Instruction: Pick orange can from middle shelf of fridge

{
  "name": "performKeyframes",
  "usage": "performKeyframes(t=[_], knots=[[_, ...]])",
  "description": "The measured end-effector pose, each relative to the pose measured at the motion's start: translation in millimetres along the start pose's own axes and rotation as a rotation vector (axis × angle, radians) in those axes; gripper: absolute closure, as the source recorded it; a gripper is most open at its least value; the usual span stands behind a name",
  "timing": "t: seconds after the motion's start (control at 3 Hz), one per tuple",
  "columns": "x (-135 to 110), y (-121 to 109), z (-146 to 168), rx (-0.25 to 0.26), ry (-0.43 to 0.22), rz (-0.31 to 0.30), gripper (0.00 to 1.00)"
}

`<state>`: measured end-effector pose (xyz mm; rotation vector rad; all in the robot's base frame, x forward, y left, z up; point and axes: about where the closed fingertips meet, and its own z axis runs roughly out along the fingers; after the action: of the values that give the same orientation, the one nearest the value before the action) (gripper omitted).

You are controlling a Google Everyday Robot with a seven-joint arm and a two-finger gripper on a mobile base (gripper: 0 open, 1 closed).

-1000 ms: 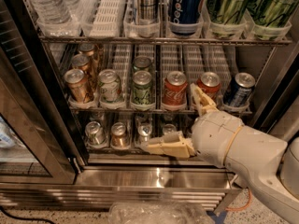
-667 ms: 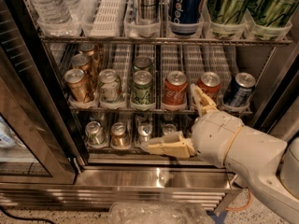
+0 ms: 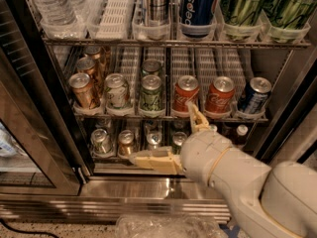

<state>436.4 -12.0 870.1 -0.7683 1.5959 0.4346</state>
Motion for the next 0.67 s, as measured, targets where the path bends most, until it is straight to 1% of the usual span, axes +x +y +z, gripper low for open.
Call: performKeyframes(t=[0.33, 0.67], knots=[[2, 9, 7, 0.040, -0.034, 0.010, 0.00], [-4, 31, 18, 0.003, -0.084, -0.023, 0.00]])
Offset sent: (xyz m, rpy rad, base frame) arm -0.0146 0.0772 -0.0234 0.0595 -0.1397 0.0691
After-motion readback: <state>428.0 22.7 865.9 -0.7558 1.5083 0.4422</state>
